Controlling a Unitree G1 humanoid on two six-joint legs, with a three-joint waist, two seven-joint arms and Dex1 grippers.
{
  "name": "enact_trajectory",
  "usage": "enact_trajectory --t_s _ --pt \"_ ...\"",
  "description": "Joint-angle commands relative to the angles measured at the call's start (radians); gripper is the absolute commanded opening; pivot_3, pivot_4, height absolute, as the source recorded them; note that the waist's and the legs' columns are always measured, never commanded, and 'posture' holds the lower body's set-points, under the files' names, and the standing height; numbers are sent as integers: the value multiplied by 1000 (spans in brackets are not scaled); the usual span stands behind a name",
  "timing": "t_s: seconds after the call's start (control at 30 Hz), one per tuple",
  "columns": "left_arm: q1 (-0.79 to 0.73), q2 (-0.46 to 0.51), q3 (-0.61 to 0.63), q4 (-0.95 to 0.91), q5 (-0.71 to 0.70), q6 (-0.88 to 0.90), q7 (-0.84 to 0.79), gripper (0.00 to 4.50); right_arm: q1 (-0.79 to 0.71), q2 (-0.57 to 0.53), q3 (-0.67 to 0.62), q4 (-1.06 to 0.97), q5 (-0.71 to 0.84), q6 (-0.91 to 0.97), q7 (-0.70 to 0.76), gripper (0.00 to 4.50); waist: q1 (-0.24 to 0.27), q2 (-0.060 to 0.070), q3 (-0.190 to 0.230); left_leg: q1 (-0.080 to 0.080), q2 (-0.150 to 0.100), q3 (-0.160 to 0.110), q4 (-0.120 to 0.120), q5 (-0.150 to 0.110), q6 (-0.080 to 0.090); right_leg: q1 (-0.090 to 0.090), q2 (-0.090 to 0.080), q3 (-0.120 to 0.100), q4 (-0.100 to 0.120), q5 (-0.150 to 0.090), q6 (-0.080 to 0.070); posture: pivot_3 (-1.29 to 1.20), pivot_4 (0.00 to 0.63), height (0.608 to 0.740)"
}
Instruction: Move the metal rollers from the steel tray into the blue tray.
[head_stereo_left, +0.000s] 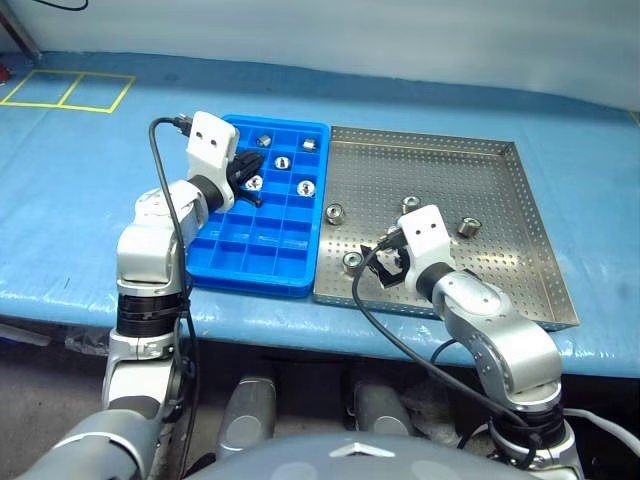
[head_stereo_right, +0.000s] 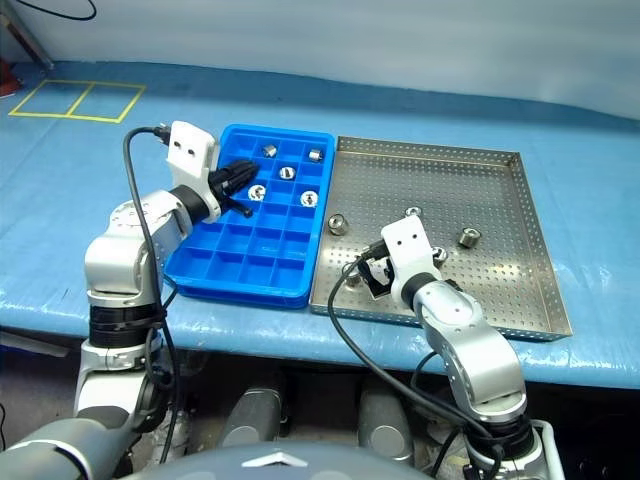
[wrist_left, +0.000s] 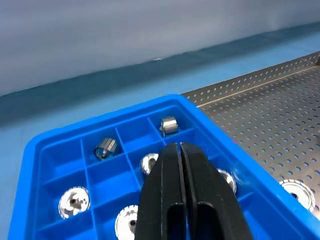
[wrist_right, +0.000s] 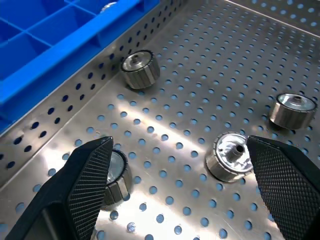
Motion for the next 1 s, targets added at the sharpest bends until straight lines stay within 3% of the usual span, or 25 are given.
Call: enact_trajectory --t_s 0.03,0.33,0.57,0.67,1.0 --pt "-93 10 -62 11 -36 -23 -52 1557 -23 -9 0 -6 -2 -22 10 4500 8 -1 0 0 -1 0 0 0 0 0 0 0 0 0 0 80 150 740" --pt "-414 -19 -354 559 41 -299 -372 4485 16 21 -18 -43 -18 -26 -23 4500 -3 -1 1 -2 -1 1 0 1 1 -1 -1 1 -1 0 0 -35 150 740" --pt "-622 -97 -521 998 200 -488 -510 4485 78 59 -32 -84 -35 -35 -67 4500 -43 -1 1 -3 -1 2 -1 0 2 -3 -1 1 -1 1 1 -126 150 740" --pt "-686 -145 -527 1121 240 -560 -497 4485 102 75 -33 -97 -43 -41 -84 4500 -59 -1 1 -4 -1 1 -1 0 2 -4 -1 1 -1 1 1 -154 150 740" --pt "-723 -293 -482 1240 257 -659 -511 4485 151 101 -47 -136 -63 -53 -116 4500 -94 -2 1 -4 -1 2 -1 0 2 -4 -1 2 -1 1 1 -213 150 740"
